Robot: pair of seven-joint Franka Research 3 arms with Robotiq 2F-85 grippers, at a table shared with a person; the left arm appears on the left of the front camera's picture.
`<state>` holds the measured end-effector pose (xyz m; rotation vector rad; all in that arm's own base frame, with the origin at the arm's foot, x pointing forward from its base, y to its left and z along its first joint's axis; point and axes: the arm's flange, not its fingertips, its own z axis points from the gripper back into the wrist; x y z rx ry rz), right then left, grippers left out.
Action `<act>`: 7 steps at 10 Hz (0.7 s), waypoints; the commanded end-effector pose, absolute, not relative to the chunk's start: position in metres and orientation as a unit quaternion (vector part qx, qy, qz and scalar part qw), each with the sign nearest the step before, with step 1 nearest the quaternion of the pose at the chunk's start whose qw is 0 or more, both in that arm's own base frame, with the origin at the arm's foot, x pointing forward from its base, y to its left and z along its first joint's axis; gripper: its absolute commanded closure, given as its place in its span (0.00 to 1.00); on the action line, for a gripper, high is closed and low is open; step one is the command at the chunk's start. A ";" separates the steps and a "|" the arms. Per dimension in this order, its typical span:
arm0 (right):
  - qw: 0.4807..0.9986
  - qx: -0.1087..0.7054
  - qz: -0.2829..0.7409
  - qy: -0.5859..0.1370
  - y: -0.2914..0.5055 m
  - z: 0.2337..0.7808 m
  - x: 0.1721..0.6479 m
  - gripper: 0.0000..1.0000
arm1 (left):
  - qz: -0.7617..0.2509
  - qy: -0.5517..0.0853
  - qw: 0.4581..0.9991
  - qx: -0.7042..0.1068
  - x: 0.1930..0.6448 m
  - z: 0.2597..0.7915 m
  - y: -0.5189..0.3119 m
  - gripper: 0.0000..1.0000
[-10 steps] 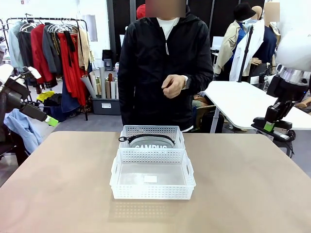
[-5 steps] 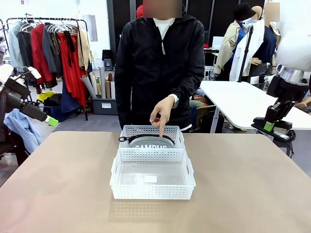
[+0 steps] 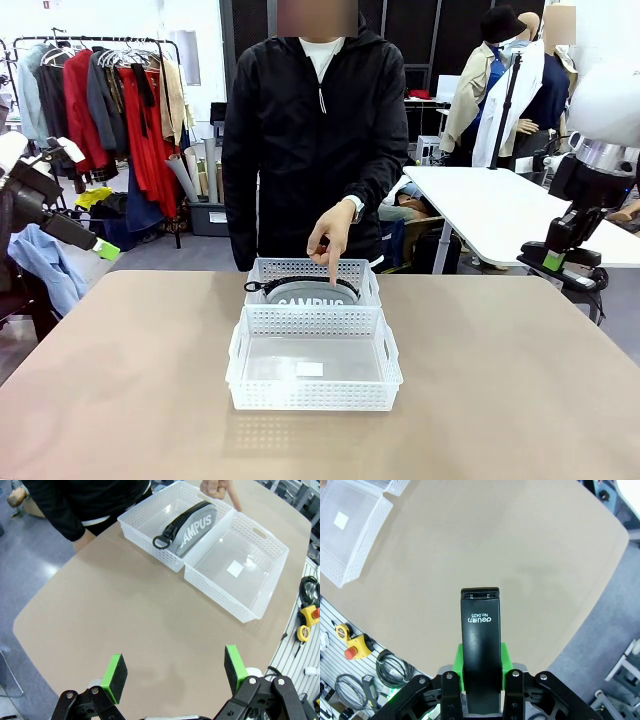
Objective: Distribute items into two baskets.
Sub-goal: Place the picked Stapler into the Organizing basket as instructed by the person.
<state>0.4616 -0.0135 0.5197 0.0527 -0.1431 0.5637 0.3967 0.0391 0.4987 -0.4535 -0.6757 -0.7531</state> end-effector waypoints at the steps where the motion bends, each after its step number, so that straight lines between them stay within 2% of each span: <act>1: 0.958 0.026 0.278 -0.071 -0.013 0.520 0.462 1.00 | -0.353 -0.318 0.853 -0.216 0.398 0.501 0.038 0.00; 7: 0.928 -0.015 0.362 -0.088 0.083 0.525 0.425 1.00 | -0.353 -0.318 0.853 -0.216 0.398 0.501 0.038 0.00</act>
